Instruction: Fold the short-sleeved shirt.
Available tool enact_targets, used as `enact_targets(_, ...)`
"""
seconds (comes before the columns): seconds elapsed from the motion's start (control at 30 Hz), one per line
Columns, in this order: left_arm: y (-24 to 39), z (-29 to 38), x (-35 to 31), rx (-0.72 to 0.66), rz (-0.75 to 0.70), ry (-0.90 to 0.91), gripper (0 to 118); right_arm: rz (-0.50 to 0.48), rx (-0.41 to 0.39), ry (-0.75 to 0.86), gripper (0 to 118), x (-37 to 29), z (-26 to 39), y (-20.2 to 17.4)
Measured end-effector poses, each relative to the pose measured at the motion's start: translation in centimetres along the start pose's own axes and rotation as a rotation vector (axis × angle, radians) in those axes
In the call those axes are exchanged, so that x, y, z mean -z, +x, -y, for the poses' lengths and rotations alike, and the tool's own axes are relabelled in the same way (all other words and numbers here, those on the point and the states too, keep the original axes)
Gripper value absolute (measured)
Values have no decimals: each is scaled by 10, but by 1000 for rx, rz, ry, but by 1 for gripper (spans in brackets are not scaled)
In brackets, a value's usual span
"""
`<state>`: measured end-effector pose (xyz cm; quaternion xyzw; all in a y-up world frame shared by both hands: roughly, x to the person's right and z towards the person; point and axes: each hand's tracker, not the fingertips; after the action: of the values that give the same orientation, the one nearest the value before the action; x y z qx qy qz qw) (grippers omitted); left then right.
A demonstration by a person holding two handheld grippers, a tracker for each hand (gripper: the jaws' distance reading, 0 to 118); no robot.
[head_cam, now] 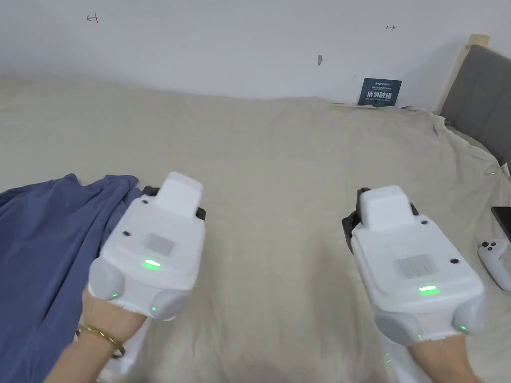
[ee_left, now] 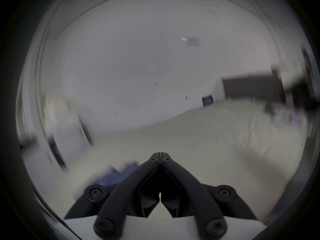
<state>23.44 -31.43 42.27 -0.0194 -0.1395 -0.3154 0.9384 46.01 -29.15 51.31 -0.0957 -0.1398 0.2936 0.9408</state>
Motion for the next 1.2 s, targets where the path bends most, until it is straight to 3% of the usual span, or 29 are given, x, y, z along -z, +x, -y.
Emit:
enact_targets(0.03,10,0,0,302,-32,65,0,27,-292,57,0,2,-5,-10)
enact_targets(0.07,20,4,1,563,-60,138,0,46,-536,124,0,2,-5,-19)
enact_targets(0.13,31,16,-1,982,-45,295,0,7,-932,249,0,2,-1,-31)
enact_targets(0.17,33,18,-4,1045,16,319,0,0,-1075,287,0,8,9,-31)
enact_targets(0.2,37,20,-8,1095,51,346,0,-13,-1173,316,0,12,15,-32)
enact_targets(0.27,41,22,-12,1124,82,364,0,-94,-1237,316,0,10,18,-34)
enact_targets(0.37,39,30,-8,1102,87,349,0,-119,-1346,338,0,9,29,-32)
enact_targets(0.43,33,27,-7,1072,97,332,0,-119,-1260,308,0,8,25,-29)
enact_targets(0.47,26,21,-8,982,105,320,0,-132,-1116,256,0,9,17,-26)
enact_targets(0.53,10,-5,-7,648,100,232,0,-128,-687,138,0,14,-9,-14)
enact_targets(0.63,-33,-45,-1,1,56,165,0,-74,-32,63,0,20,-36,17)
enact_targets(0.73,-65,-57,0,-487,-22,131,0,-15,378,70,0,17,-39,33)
enact_targets(0.8,-68,-49,-3,-588,-74,134,0,22,493,69,0,15,-30,34)
enact_targets(0.9,-53,-29,-7,-543,-101,136,0,32,559,45,0,-1,-20,17)
enact_targets(1.2,-22,14,-14,-578,-26,34,0,-4,568,-50,0,-4,19,-2)
